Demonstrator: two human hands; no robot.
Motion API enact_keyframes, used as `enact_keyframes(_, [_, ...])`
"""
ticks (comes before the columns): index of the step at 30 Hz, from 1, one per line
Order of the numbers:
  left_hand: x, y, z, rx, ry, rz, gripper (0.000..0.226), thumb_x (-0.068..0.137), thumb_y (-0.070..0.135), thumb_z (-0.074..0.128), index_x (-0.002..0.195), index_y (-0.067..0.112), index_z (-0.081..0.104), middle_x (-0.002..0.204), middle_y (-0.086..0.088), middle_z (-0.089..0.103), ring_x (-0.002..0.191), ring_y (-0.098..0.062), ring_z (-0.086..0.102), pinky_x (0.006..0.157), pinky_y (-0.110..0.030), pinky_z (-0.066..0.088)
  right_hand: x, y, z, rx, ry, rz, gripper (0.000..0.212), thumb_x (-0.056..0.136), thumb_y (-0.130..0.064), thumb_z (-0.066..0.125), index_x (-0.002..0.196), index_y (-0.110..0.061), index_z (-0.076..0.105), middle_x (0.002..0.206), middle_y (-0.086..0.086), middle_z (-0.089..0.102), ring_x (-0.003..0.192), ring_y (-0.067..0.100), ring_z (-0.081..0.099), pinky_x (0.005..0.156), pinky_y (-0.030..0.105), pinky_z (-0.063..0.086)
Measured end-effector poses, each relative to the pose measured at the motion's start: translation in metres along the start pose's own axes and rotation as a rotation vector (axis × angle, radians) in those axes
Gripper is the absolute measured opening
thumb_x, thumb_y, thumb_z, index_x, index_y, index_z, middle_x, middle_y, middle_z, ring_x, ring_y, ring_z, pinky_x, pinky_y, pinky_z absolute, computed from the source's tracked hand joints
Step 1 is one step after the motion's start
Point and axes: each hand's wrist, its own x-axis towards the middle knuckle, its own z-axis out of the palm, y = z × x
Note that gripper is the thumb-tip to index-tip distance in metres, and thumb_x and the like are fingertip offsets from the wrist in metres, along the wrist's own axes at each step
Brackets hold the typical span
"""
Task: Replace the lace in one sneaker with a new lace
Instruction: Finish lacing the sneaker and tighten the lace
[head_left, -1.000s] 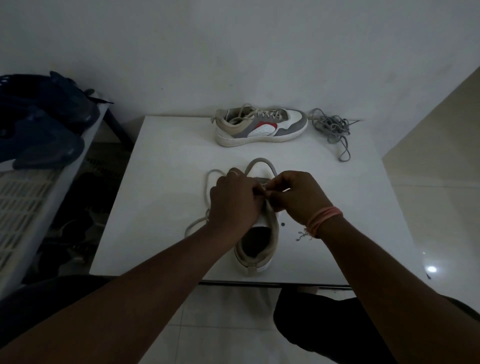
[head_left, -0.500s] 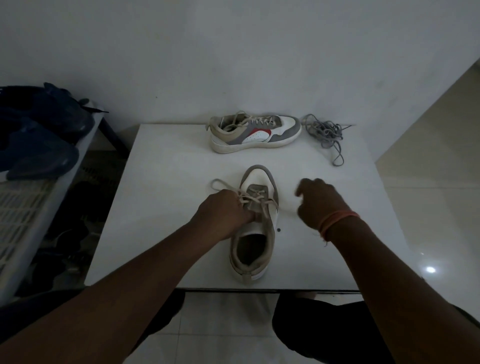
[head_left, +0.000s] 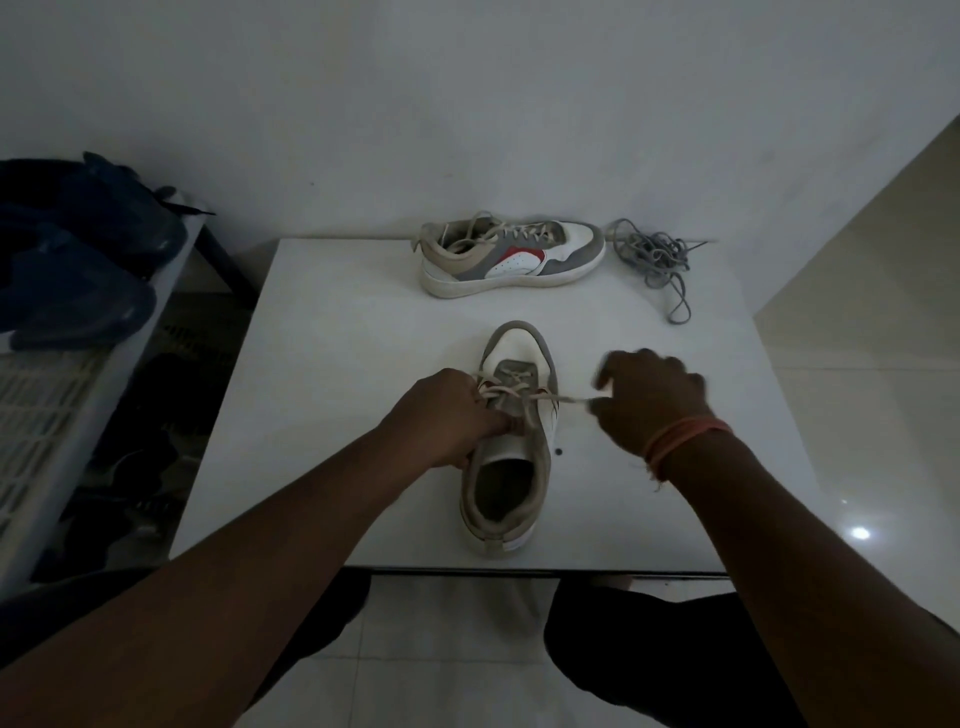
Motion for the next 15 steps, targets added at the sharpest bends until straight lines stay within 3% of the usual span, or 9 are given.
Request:
enact_keyframes(2, [0.0,0.0,0.0,-0.003,-0.002,0.008,0.032,0.082,0.041,0.08,0.074,0.017,0.06,0.071,-0.004,0.068,0.068,-0.026,0.073,0.07,-0.04,0.064,-0.002,-0.019,0.003,0.274,-0.052,-0.176,0.019,0.093,-0.034,0.065,0.109,-0.024,0.066,0.109,0.0,0.062,0.1,0.021,0.059,0.089,0.036,0.048])
enact_keyframes(5, [0.001,0.0,0.0,-0.032,0.003,0.017,0.028,0.085,0.034,0.078,0.072,0.018,0.059,0.071,-0.005,0.068,0.067,-0.025,0.073,0.068,-0.038,0.064,0.001,-0.037,0.015,0.237,0.001,-0.244,0.011,0.093,-0.026,0.063,0.099,-0.021,0.071,0.099,0.003,0.065,0.092,0.024,0.063,0.083,0.039,0.054])
enact_keyframes(8, [0.0,-0.001,-0.002,-0.079,0.004,0.0,0.028,0.085,0.027,0.079,0.072,0.012,0.059,0.072,-0.01,0.069,0.066,-0.027,0.071,0.066,-0.039,0.064,0.005,-0.024,0.012,-0.01,0.048,-0.054,0.017,0.091,-0.029,0.056,0.096,-0.018,0.069,0.096,0.005,0.067,0.092,0.027,0.064,0.086,0.042,0.053])
enact_keyframes(12, [0.002,-0.004,-0.002,-0.125,0.0,-0.028,0.031,0.085,0.022,0.079,0.069,0.01,0.056,0.064,-0.012,0.063,0.061,-0.027,0.065,0.068,-0.046,0.064,0.007,0.013,0.004,-0.202,-0.041,0.274,0.026,0.088,-0.028,0.052,0.111,-0.017,0.06,0.117,0.011,0.063,0.113,0.034,0.055,0.1,0.048,0.038])
enact_keyframes(15, [0.002,-0.004,-0.002,-0.124,-0.002,-0.014,0.031,0.086,0.023,0.078,0.069,0.011,0.055,0.064,-0.01,0.064,0.06,-0.026,0.066,0.07,-0.047,0.064,0.009,0.007,0.009,-0.159,-0.126,0.114,0.037,0.092,-0.04,0.056,0.121,-0.018,0.057,0.123,0.01,0.059,0.116,0.033,0.053,0.103,0.051,0.038])
